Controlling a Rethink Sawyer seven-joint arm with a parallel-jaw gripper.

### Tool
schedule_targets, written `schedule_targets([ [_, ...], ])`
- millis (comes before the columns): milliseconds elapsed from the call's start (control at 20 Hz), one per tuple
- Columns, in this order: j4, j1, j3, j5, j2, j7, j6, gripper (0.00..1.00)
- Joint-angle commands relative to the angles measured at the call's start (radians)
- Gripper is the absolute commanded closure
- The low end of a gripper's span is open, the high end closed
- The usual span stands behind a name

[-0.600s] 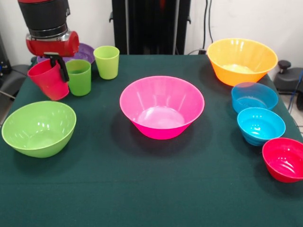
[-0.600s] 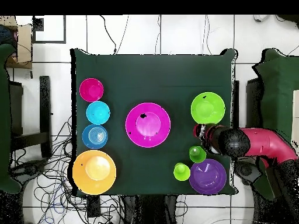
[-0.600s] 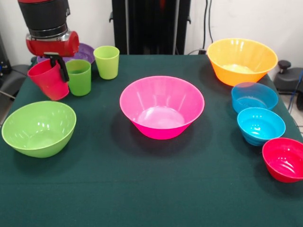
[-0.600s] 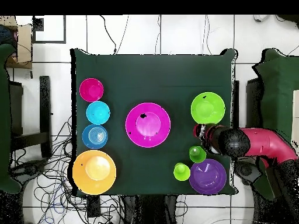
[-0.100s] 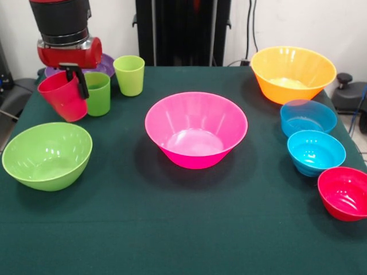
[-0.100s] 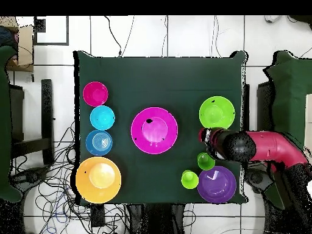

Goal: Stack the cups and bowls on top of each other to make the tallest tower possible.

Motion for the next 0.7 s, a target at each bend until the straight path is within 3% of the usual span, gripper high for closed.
schedule_targets([
  [50, 0.063, 0.074, -0.076, 0.021, -0.030, 0.006, 0.051, 1.00],
  [700, 0.081, 0.150, -0.137, 0.064, -0.049, 0.085, 0.005, 1.00],
])
